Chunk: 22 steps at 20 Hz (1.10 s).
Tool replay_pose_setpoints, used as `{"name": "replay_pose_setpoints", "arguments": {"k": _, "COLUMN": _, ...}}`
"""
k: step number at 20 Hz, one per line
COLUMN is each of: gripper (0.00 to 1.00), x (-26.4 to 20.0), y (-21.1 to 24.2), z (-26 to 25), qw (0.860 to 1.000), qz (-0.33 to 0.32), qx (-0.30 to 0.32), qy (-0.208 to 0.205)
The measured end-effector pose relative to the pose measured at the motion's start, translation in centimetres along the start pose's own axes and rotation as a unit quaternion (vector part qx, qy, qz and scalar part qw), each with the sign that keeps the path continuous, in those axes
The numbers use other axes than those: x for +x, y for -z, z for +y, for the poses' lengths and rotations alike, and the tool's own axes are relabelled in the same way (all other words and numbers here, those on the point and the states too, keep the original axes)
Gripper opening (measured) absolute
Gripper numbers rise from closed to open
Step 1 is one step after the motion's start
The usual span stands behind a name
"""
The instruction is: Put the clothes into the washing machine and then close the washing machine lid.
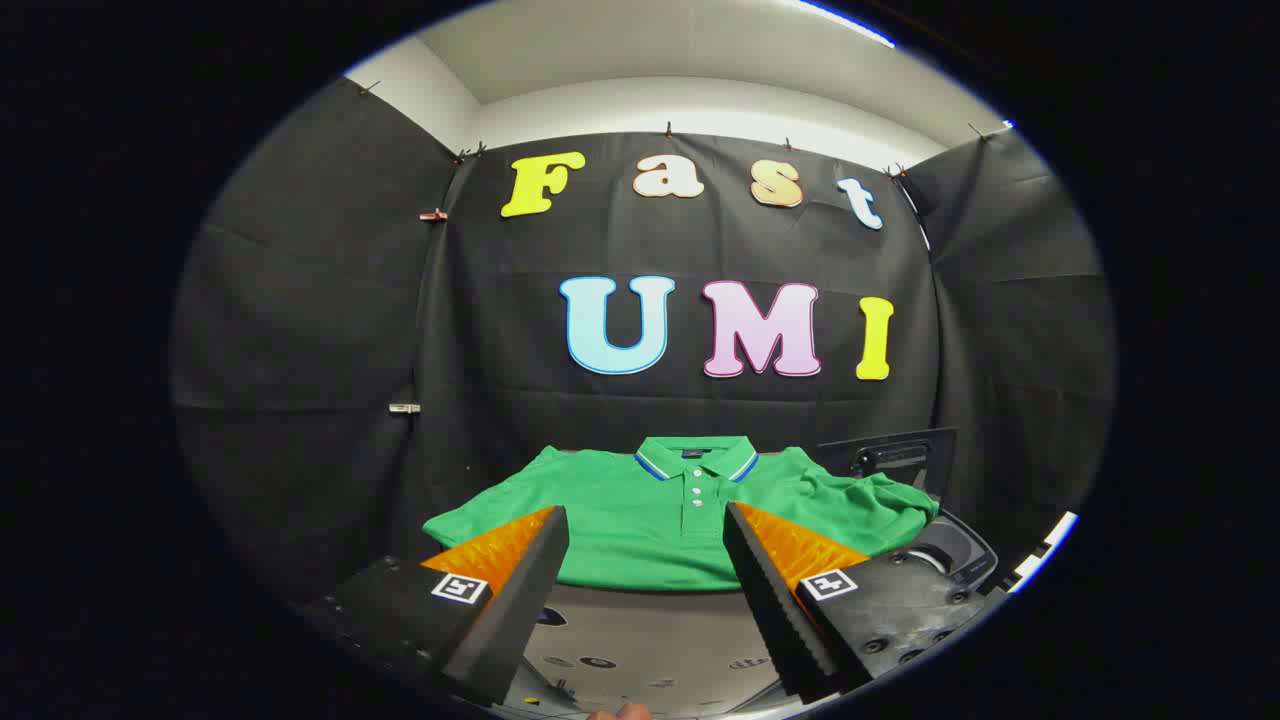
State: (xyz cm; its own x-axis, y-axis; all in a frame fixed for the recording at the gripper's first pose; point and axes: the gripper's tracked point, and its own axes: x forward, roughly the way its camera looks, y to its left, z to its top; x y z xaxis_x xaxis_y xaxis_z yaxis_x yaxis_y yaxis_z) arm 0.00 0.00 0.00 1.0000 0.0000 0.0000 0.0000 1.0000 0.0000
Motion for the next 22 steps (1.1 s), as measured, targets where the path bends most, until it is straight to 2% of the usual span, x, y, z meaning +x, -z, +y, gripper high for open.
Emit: {"name": "replay_pose_setpoints", "arguments": {"k": 22, "gripper": 0.98, "x": 1.7, "y": 0.1, "z": -1.1, "qw": 1.0, "qz": 0.015, "qx": 0.007, "qy": 0.013}}
